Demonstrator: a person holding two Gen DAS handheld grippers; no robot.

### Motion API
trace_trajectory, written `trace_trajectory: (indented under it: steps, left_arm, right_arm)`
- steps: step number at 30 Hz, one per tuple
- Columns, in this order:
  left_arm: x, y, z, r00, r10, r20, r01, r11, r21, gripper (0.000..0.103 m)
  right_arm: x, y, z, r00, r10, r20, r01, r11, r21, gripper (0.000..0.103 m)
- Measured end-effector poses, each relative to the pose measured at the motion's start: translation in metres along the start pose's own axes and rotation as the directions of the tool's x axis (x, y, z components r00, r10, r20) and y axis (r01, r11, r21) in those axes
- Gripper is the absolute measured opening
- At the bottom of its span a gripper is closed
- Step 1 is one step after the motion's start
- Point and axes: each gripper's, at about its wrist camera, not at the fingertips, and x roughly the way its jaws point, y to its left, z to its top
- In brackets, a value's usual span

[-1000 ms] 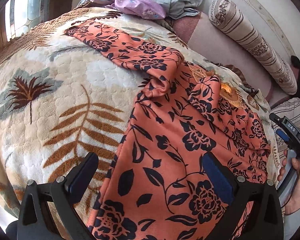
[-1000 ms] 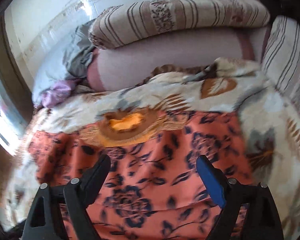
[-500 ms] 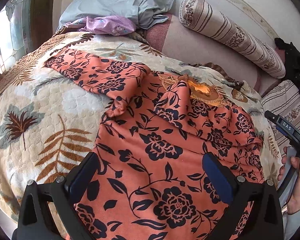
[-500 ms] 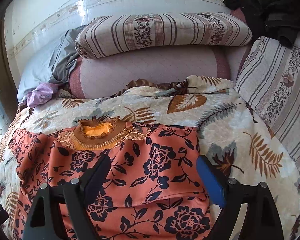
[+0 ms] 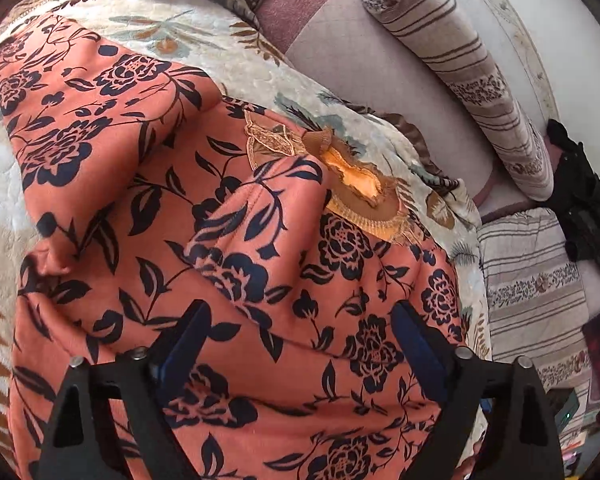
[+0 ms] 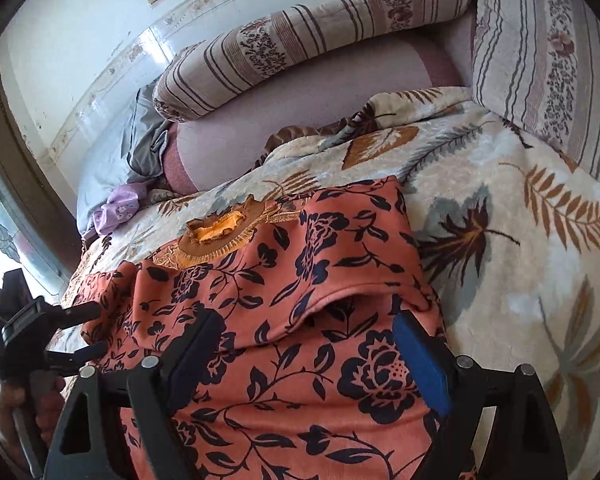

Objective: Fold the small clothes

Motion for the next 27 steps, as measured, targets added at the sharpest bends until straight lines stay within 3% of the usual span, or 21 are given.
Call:
trace_trajectory:
  steps: [6, 11, 12, 14, 15, 17, 19, 23, 25, 27]
  left_arm:
    - [0.027, 0.013, 0.015, 0.995, 0.096, -0.038, -0.099, 0.993, -0.071, 0.085]
    - [0.03, 0.014, 0.013, 0.993, 0.118, -0.017, -0.12, 0.989, -0.091, 0.082]
    - [0.031, 0.013, 0.014, 0.991, 0.133, -0.012, -0.133, 0.987, -0.091, 0.075]
    - [0.033, 0.015, 0.018, 0.982, 0.187, -0.017, -0.188, 0.977, -0.105, 0.033]
    - [0.033, 0.018, 0.02, 0.981, 0.194, -0.025, -0.195, 0.974, -0.117, 0.027]
    - [0.027, 0.019, 0.023, 0.982, 0.19, 0.01, -0.187, 0.973, -0.132, 0.007]
    - [0.009, 0.007, 0.023, 0.973, 0.21, 0.094, -0.201, 0.975, -0.094, 0.006]
    - [-0.04, -0.023, -0.004, 0.908, 0.296, 0.295, -0.309, 0.951, -0.005, 0.005]
    - [-0.039, -0.019, -0.015, 0.906, 0.312, 0.284, -0.329, 0.944, 0.014, 0.005]
    - [-0.022, -0.002, -0.018, 0.898, 0.381, 0.222, -0.387, 0.922, -0.018, 0.005]
  right_arm:
    - [-0.002, -0.011, 0.004, 0.998, 0.059, 0.011, -0.06, 0.997, 0.049, 0.09]
    - [0.002, -0.018, 0.003, 0.997, 0.08, -0.004, -0.08, 0.994, 0.077, 0.09]
    - [0.004, -0.02, 0.002, 0.996, 0.088, -0.011, -0.087, 0.992, 0.088, 0.09]
    - [0.005, -0.02, 0.002, 0.995, 0.094, -0.017, -0.092, 0.992, 0.088, 0.09]
    - [0.006, -0.019, 0.002, 0.996, 0.09, -0.016, -0.089, 0.993, 0.082, 0.09]
    - [0.005, -0.018, 0.002, 0.996, 0.09, -0.011, -0.089, 0.993, 0.076, 0.09]
    - [0.004, -0.019, 0.003, 0.996, 0.084, -0.003, -0.084, 0.994, 0.07, 0.09]
    - [0.002, -0.024, 0.003, 0.997, 0.072, 0.008, -0.072, 0.994, 0.085, 0.09]
    - [0.002, -0.025, 0.004, 0.997, 0.081, 0.006, -0.081, 0.992, 0.096, 0.09]
    - [0.002, -0.025, 0.003, 0.995, 0.096, 0.004, -0.096, 0.991, 0.098, 0.09]
